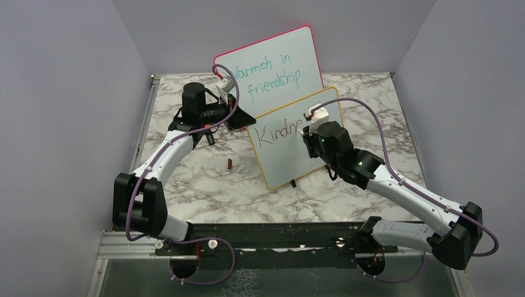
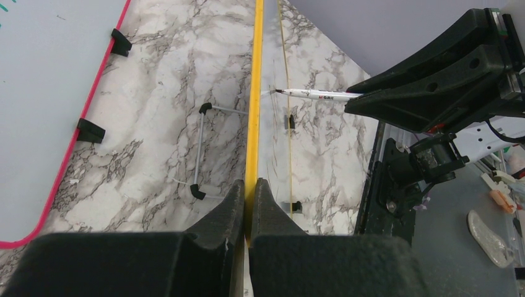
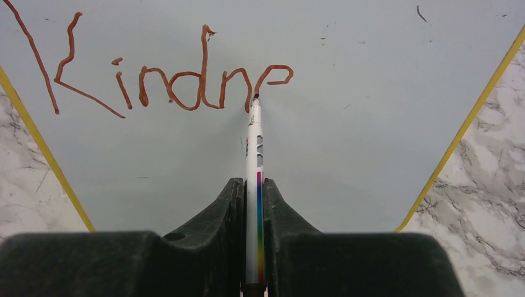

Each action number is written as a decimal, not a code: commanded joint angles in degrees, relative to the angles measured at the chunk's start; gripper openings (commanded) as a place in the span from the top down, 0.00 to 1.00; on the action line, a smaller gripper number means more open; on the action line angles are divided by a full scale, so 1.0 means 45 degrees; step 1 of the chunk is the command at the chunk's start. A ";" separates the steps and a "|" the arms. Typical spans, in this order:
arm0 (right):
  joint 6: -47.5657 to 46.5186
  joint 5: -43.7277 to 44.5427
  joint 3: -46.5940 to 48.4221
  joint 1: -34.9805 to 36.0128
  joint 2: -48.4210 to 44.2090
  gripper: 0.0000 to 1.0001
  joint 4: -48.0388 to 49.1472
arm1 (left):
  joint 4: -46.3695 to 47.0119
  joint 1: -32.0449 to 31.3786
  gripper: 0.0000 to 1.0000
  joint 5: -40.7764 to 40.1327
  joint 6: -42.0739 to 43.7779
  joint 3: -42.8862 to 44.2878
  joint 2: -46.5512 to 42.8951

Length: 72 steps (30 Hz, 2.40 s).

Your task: Write a sentence on the whiteboard

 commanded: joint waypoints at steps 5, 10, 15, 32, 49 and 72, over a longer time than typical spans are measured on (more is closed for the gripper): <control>0.0127 0.0753 -0.0276 -0.0010 0.0068 0.99 -0.0829 | -0.0828 -0.0336 1.00 0.0239 0.0509 -0.0043 0.0399; 0.0111 0.1067 -0.0312 -0.0008 0.0074 0.99 -0.0758 | -0.0828 -0.0336 1.00 0.0258 0.0499 -0.0048 0.0400; 0.0135 0.1382 -0.0394 -0.0028 0.0068 0.99 -0.0484 | -0.0828 -0.0336 1.00 0.0273 0.0508 -0.0043 0.0398; -0.0072 0.1512 -0.0661 -0.0231 -0.1136 0.99 0.1374 | -0.0828 -0.0336 1.00 0.0233 0.0548 -0.0053 0.0398; -0.0136 0.1033 -0.0631 -0.0859 -0.0541 0.99 0.2011 | -0.0828 -0.0336 1.00 0.0196 0.0587 -0.0004 0.0441; -0.0133 0.0084 -0.0689 -0.1155 -0.0297 0.99 0.2253 | -0.0828 -0.0336 1.00 0.0235 0.0607 0.0035 0.0496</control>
